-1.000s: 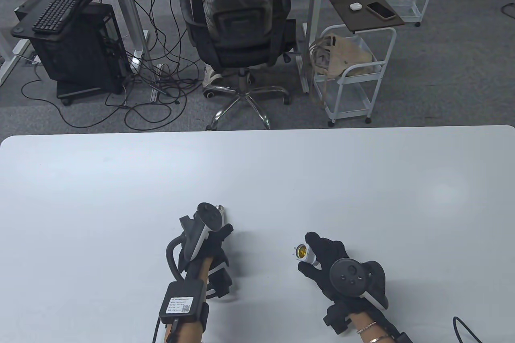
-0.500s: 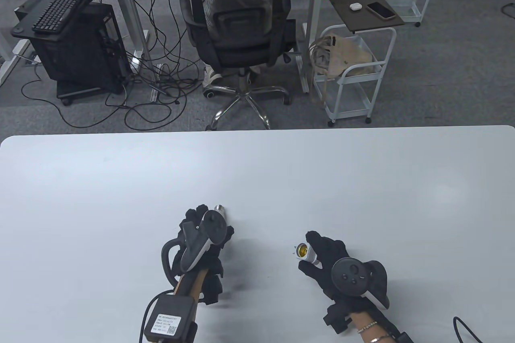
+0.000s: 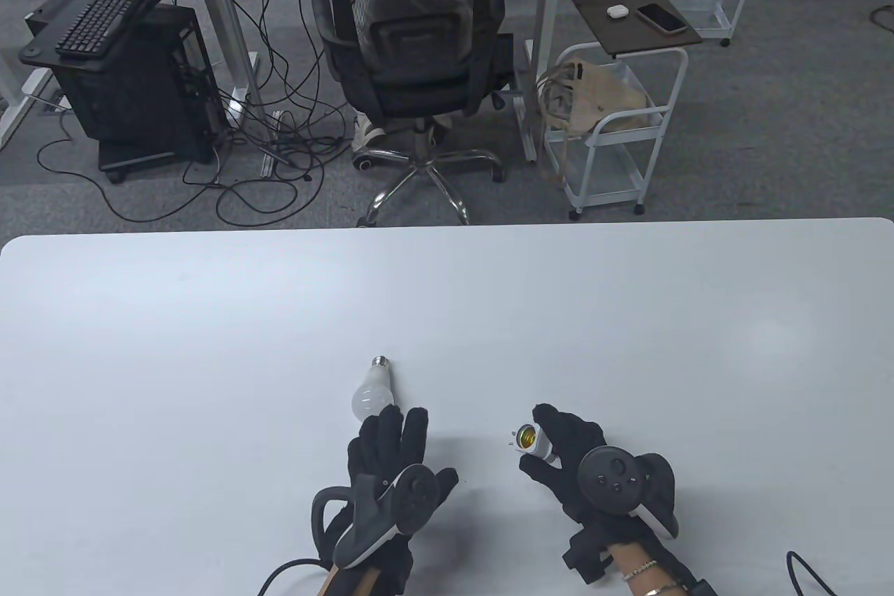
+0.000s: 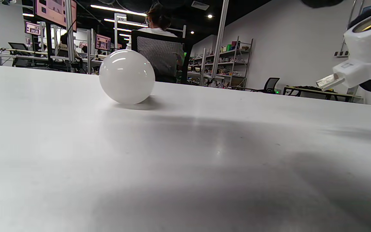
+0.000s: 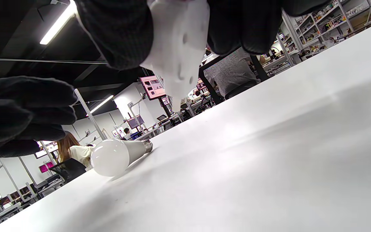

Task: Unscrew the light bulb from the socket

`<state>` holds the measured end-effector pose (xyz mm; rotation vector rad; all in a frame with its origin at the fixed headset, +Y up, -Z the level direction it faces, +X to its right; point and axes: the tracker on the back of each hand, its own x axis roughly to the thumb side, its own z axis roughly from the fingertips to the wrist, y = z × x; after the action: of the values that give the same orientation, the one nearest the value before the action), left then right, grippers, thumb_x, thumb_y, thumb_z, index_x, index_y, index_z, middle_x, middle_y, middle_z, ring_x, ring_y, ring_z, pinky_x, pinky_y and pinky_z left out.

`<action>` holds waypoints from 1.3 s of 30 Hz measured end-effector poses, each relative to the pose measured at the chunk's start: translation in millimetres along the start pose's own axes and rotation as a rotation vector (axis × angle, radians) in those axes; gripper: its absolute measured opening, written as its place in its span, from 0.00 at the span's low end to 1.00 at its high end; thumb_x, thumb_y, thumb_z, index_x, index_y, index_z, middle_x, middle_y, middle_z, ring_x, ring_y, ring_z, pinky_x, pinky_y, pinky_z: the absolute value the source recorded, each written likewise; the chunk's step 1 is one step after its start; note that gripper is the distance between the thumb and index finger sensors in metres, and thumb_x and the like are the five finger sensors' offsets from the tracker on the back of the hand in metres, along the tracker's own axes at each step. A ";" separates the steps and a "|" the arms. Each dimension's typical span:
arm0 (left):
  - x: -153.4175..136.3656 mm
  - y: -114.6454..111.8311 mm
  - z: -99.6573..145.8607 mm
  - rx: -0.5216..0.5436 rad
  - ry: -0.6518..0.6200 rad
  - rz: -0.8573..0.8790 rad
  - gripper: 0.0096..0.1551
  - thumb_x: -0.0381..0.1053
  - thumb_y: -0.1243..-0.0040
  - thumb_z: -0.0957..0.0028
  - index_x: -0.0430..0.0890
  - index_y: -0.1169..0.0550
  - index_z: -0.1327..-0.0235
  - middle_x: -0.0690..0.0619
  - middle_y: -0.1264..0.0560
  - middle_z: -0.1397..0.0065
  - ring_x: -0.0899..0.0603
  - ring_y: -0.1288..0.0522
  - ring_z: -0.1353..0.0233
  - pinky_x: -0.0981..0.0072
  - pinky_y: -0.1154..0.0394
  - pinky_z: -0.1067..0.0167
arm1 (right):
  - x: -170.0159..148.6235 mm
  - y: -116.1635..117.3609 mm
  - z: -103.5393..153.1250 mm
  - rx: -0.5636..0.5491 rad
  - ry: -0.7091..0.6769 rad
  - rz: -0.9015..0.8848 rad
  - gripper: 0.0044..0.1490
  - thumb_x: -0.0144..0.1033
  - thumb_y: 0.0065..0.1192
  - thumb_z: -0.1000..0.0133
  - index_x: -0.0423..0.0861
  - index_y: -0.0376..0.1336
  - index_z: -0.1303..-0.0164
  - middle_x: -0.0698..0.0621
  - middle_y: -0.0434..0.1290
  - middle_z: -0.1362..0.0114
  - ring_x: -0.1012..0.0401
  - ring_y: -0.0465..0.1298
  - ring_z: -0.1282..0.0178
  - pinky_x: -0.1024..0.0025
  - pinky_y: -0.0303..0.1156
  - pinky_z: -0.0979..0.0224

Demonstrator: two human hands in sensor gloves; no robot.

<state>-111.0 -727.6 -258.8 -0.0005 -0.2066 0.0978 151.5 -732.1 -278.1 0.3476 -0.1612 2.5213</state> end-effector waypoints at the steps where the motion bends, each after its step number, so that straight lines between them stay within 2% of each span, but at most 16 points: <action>1: 0.5 0.7 1.6 -0.001 -0.011 -0.004 0.53 0.71 0.52 0.37 0.47 0.55 0.10 0.32 0.54 0.08 0.24 0.52 0.14 0.32 0.49 0.20 | -0.3 -0.2 0.3 -0.001 0.002 -0.002 0.46 0.50 0.67 0.41 0.45 0.52 0.18 0.37 0.65 0.23 0.40 0.68 0.25 0.39 0.57 0.23; 4: 1.7 2.3 6.5 0.030 -0.042 0.001 0.53 0.71 0.52 0.38 0.47 0.55 0.10 0.34 0.55 0.07 0.25 0.55 0.13 0.32 0.52 0.20 | -0.4 -0.2 0.5 -0.006 0.007 0.002 0.46 0.50 0.67 0.41 0.45 0.52 0.18 0.37 0.64 0.24 0.40 0.68 0.25 0.39 0.57 0.24; 11: 9.0 -3.4 8.2 -0.020 -0.102 -0.022 0.52 0.72 0.52 0.38 0.50 0.55 0.10 0.35 0.58 0.07 0.27 0.59 0.13 0.35 0.56 0.19 | -6.2 2.6 0.0 -0.024 0.058 -0.026 0.46 0.50 0.67 0.41 0.44 0.52 0.18 0.38 0.65 0.25 0.41 0.68 0.26 0.39 0.58 0.24; 18: 11.2 -1.6 10.3 -0.033 -0.133 -0.007 0.52 0.72 0.53 0.38 0.53 0.58 0.10 0.36 0.60 0.07 0.28 0.61 0.13 0.36 0.58 0.19 | -26.0 4.3 -7.7 -0.026 0.226 -0.118 0.46 0.50 0.67 0.41 0.44 0.53 0.18 0.40 0.65 0.25 0.40 0.67 0.26 0.37 0.56 0.24; 23: 11.2 -0.7 10.9 -0.031 -0.142 0.005 0.52 0.72 0.53 0.38 0.54 0.58 0.11 0.36 0.61 0.06 0.29 0.61 0.13 0.36 0.58 0.19 | -34.6 3.4 -29.4 0.035 0.344 -0.080 0.46 0.51 0.67 0.41 0.44 0.51 0.19 0.38 0.68 0.23 0.38 0.67 0.24 0.35 0.54 0.24; 27: 14.1 -1.7 11.5 -0.039 -0.155 0.003 0.52 0.72 0.53 0.38 0.54 0.59 0.11 0.36 0.62 0.07 0.29 0.61 0.13 0.36 0.58 0.19 | -47.5 6.9 -56.7 0.063 0.491 -0.046 0.46 0.50 0.65 0.39 0.42 0.49 0.19 0.35 0.68 0.22 0.36 0.66 0.23 0.35 0.54 0.25; 32: 13.9 -4.2 9.7 -0.059 -0.159 0.002 0.52 0.72 0.53 0.38 0.54 0.59 0.11 0.36 0.59 0.07 0.29 0.61 0.13 0.36 0.58 0.19 | -64.1 8.9 -83.3 0.000 0.679 -0.052 0.44 0.51 0.64 0.39 0.45 0.51 0.19 0.29 0.55 0.17 0.30 0.54 0.20 0.33 0.49 0.25; 39: 12.3 -2.5 9.4 -0.052 -0.153 0.009 0.52 0.72 0.53 0.38 0.53 0.59 0.11 0.36 0.61 0.07 0.28 0.62 0.13 0.36 0.59 0.19 | -71.8 12.8 -101.9 -0.042 0.773 0.026 0.44 0.52 0.65 0.39 0.44 0.53 0.20 0.27 0.51 0.17 0.29 0.49 0.20 0.32 0.47 0.25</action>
<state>-100.7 -729.0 -247.1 -0.0458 -0.3623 0.1019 179.8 -761.7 -396.5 -0.6497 0.0877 2.4824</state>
